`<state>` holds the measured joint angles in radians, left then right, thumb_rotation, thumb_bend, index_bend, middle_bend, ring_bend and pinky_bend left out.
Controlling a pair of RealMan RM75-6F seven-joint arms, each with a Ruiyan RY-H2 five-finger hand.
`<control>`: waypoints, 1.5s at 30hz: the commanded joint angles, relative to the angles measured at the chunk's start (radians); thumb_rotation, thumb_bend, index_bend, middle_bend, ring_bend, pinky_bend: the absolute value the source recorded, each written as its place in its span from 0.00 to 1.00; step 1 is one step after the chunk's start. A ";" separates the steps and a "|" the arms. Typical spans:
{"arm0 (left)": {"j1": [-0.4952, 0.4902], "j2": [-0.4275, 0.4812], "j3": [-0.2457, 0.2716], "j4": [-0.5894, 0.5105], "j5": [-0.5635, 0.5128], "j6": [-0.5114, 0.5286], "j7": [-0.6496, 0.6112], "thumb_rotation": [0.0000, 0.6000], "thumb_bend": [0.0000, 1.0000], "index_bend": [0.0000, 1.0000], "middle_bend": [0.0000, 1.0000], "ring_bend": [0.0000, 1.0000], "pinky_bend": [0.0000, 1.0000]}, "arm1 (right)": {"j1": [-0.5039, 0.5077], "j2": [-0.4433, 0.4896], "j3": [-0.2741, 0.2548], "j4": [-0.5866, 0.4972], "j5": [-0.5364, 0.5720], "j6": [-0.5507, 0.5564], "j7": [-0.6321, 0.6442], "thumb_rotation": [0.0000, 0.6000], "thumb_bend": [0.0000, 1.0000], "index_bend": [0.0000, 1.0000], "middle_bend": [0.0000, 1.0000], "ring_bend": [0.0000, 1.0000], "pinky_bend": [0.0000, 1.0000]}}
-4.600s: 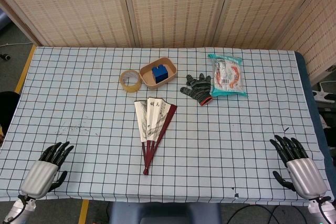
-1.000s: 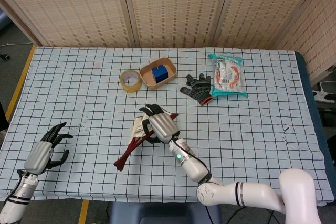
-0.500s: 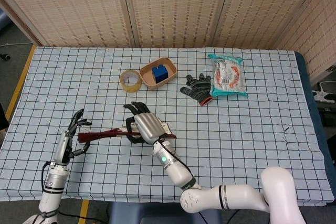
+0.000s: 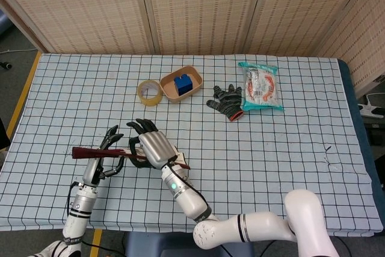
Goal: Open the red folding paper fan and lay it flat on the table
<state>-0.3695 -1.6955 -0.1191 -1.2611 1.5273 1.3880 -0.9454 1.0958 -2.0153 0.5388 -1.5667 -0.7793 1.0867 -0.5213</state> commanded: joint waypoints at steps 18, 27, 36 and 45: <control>-0.007 0.010 -0.043 -0.110 -0.083 -0.047 0.024 1.00 0.48 0.67 0.08 0.00 0.13 | 0.015 0.056 0.003 -0.034 0.018 0.010 0.040 1.00 0.39 0.76 0.11 0.00 0.00; 0.001 -0.003 -0.056 -0.081 -0.082 -0.024 0.050 1.00 0.51 0.71 0.15 0.00 0.14 | -0.005 0.099 -0.012 -0.072 0.001 0.030 0.059 1.00 0.39 0.76 0.11 0.00 0.00; -0.003 0.009 -0.057 -0.064 -0.087 -0.046 0.050 1.00 0.49 0.62 0.15 0.00 0.14 | -0.048 0.194 -0.033 -0.143 -0.026 0.065 0.048 1.00 0.39 0.76 0.11 0.00 0.00; -0.004 0.015 -0.052 -0.057 -0.070 -0.038 0.057 1.00 0.49 0.60 0.15 0.00 0.14 | -0.081 0.278 -0.063 -0.194 -0.039 0.077 0.037 1.00 0.39 0.76 0.11 0.00 0.00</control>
<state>-0.3736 -1.6812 -0.1716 -1.3186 1.4568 1.3492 -0.8880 1.0205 -1.7460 0.4825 -1.7540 -0.8111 1.1595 -0.4806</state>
